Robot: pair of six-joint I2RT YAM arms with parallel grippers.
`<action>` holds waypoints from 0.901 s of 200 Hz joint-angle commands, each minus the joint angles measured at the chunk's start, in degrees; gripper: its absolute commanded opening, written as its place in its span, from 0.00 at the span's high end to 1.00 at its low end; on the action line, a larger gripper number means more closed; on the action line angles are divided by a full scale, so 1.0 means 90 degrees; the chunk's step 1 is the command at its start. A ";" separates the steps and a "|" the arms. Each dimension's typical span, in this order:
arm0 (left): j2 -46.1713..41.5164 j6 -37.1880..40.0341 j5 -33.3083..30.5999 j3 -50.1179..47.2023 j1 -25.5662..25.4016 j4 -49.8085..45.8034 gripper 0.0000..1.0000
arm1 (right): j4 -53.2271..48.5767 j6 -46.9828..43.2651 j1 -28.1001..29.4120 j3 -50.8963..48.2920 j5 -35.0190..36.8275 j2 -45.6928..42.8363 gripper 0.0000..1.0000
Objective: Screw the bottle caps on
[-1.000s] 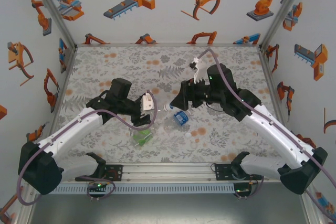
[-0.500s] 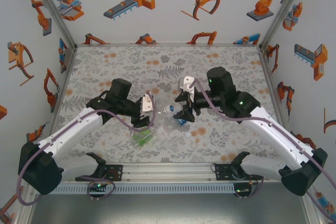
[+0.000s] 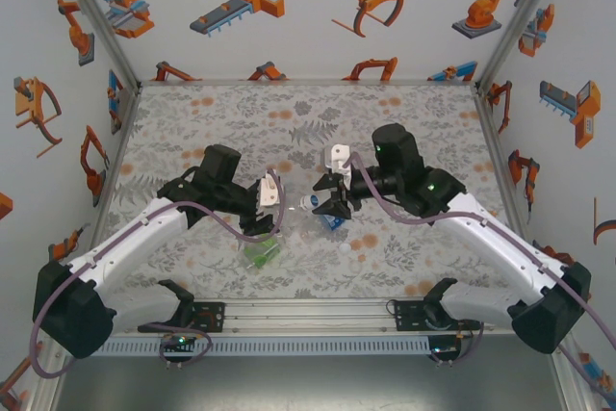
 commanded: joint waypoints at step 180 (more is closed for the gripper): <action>-0.0123 -0.0009 0.0056 0.0181 0.0028 0.0103 1.00 | 0.0745 0.6341 0.0355 -0.0314 0.1725 0.0181 0.96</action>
